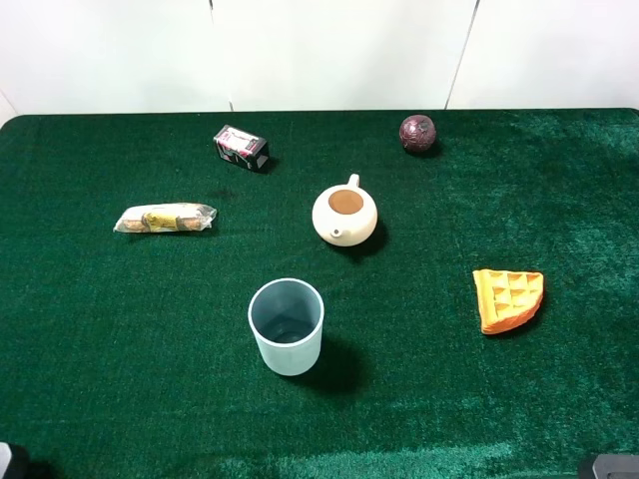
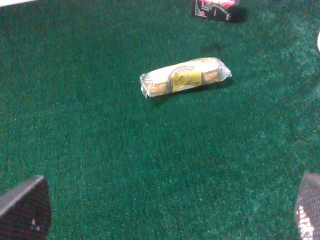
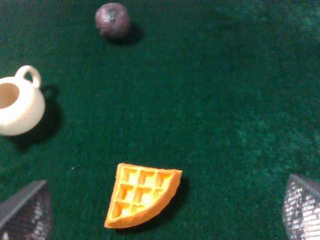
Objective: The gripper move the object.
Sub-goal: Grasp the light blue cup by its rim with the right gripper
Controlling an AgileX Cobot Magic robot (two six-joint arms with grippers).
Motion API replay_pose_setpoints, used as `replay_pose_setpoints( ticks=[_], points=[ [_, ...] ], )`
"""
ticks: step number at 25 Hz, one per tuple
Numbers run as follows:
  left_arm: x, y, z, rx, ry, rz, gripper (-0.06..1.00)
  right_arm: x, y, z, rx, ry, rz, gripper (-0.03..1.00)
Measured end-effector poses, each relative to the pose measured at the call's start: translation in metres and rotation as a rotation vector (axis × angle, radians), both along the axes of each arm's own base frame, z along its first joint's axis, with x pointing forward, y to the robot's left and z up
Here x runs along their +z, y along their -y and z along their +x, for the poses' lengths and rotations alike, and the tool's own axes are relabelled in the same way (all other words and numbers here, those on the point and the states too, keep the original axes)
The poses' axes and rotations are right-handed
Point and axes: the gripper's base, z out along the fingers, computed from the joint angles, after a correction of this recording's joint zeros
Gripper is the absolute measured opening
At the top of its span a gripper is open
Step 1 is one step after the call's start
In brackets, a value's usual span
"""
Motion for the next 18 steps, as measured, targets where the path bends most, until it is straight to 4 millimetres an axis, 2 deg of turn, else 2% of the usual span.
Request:
replay_pose_setpoints(
  ticks=[9,18],
  points=[
    [0.000,0.000,0.000,0.000,0.000,0.000,0.99,0.007,-0.011,0.018,0.149,-0.084,-0.001,0.69],
    [0.000,0.000,0.000,0.000,0.000,0.000,0.99,0.000,-0.026,0.037,0.280,-0.201,0.004,0.69]
  ],
)
